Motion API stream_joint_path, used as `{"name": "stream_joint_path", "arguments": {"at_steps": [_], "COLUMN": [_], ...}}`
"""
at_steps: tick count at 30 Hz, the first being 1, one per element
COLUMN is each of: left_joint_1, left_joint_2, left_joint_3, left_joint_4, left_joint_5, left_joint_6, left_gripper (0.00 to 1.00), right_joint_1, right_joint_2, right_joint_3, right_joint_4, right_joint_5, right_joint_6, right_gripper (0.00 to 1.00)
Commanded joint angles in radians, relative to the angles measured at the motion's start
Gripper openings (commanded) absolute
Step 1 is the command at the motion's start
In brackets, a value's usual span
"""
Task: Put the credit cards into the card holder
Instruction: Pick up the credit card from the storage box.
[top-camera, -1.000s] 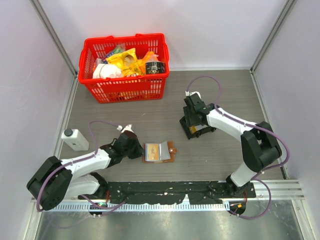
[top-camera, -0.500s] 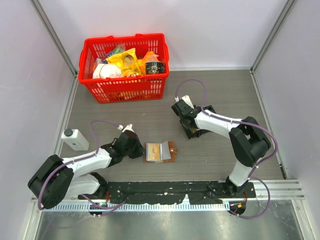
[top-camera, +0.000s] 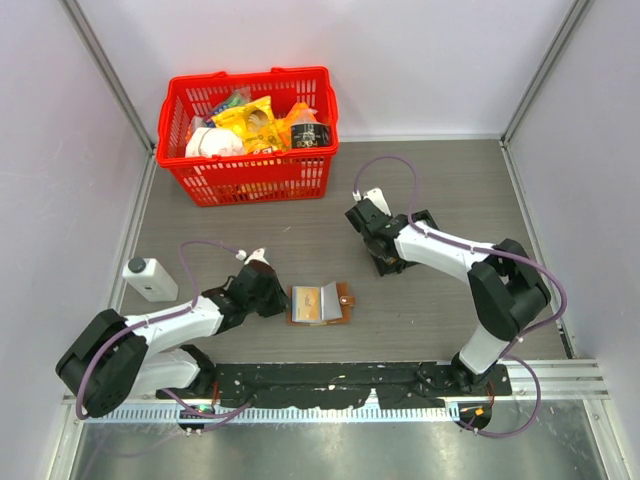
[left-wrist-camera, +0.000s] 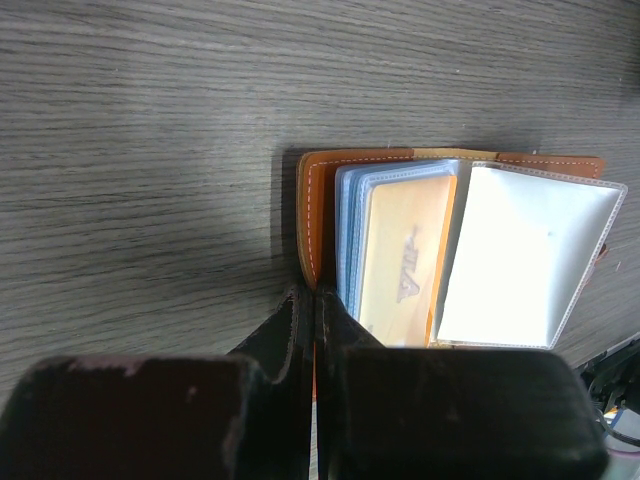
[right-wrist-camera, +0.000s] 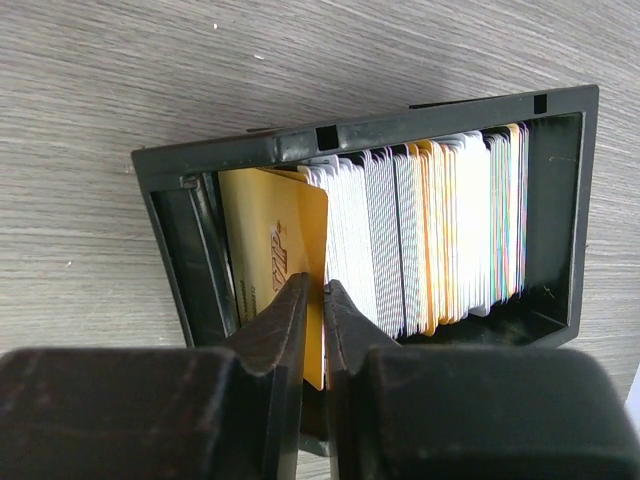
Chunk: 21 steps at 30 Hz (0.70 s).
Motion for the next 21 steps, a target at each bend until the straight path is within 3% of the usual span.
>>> {"name": "stream_joint_path", "arguments": {"at_steps": [1,3,9,18,21], "left_joint_1": [-0.005,-0.007,-0.005,-0.005,-0.007], "left_joint_2": [0.026,0.025,0.032,0.031,0.028], "left_joint_3": [-0.014,-0.012,-0.012,-0.012,-0.015], "left_joint_4": [-0.048,-0.051,-0.045,-0.051,-0.051], "left_joint_5": [-0.013,-0.012,-0.009,-0.006,-0.008], "left_joint_6": [0.030,0.030,0.027,0.025,0.025], "left_gripper": [0.00,0.00,0.00,0.00,0.00], "right_joint_1": [0.004,0.013,0.018,-0.025,-0.039], "right_joint_2": [-0.076,-0.103,-0.111,-0.011,-0.007], "right_joint_3": [-0.018,-0.018,-0.042,-0.030,-0.038], "right_joint_4": [0.022,0.028,0.055,0.043,0.052], "right_joint_5": [0.036,0.011,-0.081,-0.156,-0.176], "right_joint_6": [0.001,-0.008,-0.023,0.015,0.026], "right_gripper": [0.13,0.07,0.06,0.07,0.11]}}
